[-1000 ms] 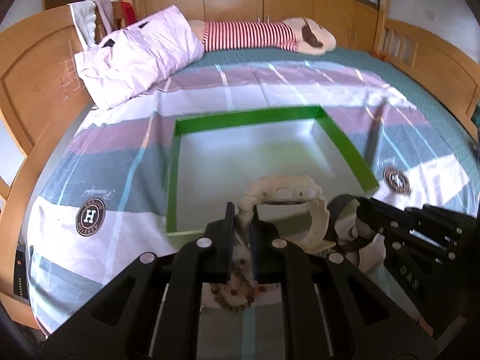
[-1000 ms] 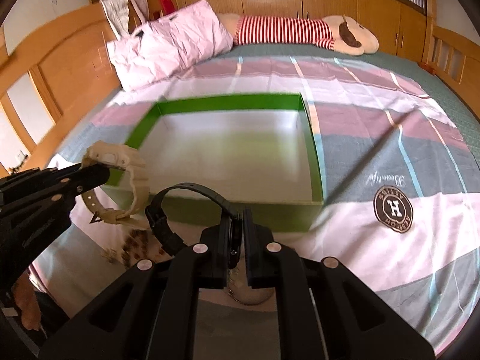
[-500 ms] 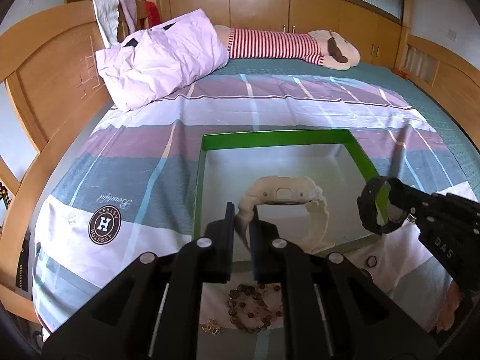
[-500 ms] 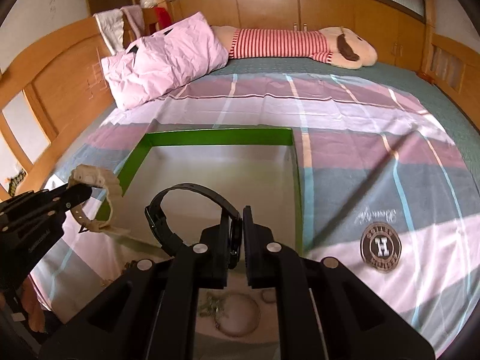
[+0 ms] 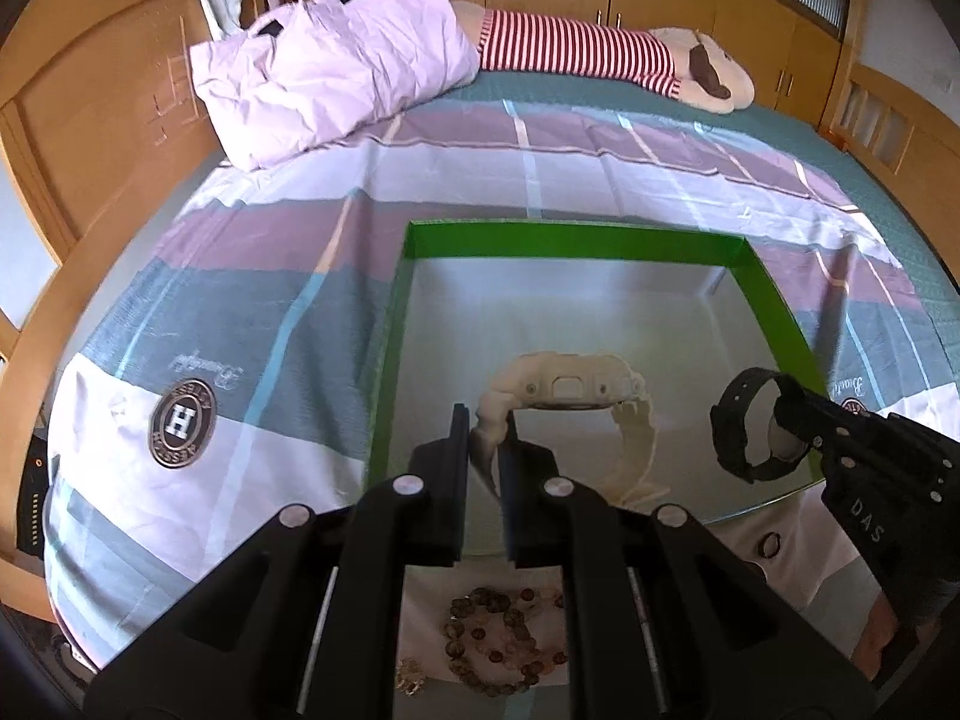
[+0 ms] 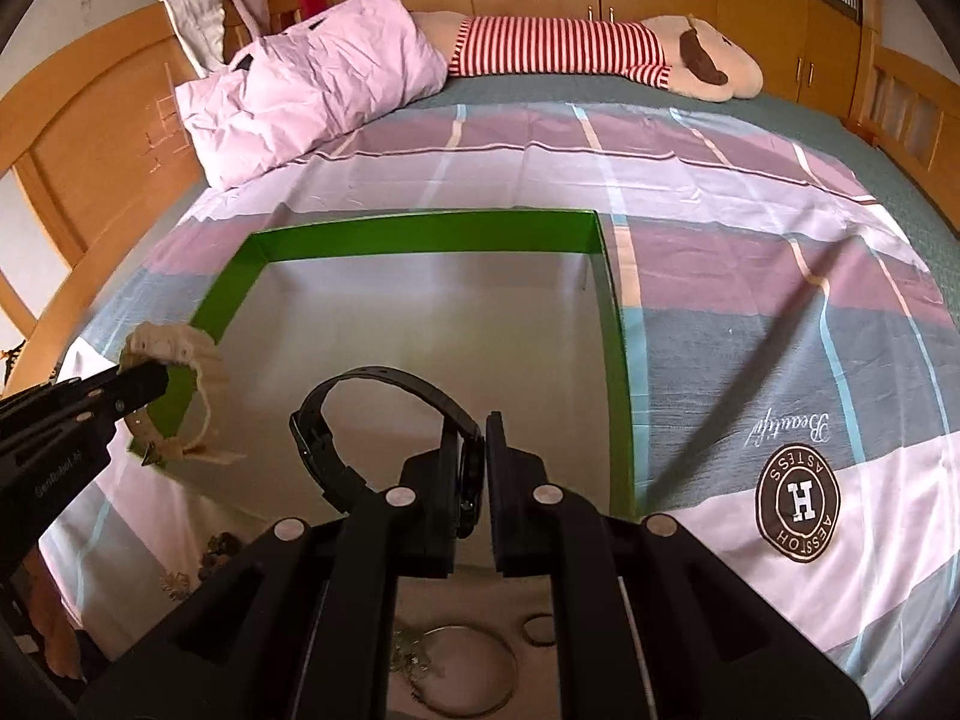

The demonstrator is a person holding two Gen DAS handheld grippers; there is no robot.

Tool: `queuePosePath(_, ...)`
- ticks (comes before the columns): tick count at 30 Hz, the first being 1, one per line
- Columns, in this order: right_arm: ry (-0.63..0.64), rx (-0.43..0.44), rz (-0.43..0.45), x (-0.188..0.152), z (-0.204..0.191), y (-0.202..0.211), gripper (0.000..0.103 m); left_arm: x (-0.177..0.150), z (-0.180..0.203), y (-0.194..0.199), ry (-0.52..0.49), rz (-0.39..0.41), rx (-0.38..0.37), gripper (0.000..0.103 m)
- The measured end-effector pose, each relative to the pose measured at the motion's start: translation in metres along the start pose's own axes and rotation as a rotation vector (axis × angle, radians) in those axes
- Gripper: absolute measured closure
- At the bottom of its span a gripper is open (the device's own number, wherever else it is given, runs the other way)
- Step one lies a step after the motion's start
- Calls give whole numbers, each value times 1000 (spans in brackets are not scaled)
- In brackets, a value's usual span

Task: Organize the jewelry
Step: 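Carry the white watch into the green box with the left tool while the right tool places the black watch, then withdraw both open tools from the box back toward the jewelry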

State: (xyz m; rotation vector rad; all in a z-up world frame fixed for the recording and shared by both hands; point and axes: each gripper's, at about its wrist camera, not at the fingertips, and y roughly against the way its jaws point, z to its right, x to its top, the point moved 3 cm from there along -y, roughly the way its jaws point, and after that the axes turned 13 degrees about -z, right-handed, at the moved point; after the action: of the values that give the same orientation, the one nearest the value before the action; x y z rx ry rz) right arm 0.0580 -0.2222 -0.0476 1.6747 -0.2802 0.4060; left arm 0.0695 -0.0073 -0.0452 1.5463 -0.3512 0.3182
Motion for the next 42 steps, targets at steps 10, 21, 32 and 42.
queuePosePath(10, 12, -9, 26, -3, -6, 9, 57, 0, 0, 0, 13, 6, -11, 73)
queuePosePath(21, 56, 30, 20, -24, -18, 29, 55, -9, 5, 17, -37, 40, 13, 65)
queuePosePath(32, 6, 41, -106, -60, -3, 18, 41, -30, 10, 33, -108, 74, 49, 53)
queuePosePath(42, 42, -1, -192, -70, -8, -6, 41, -39, 14, 28, -140, 62, 68, 43)
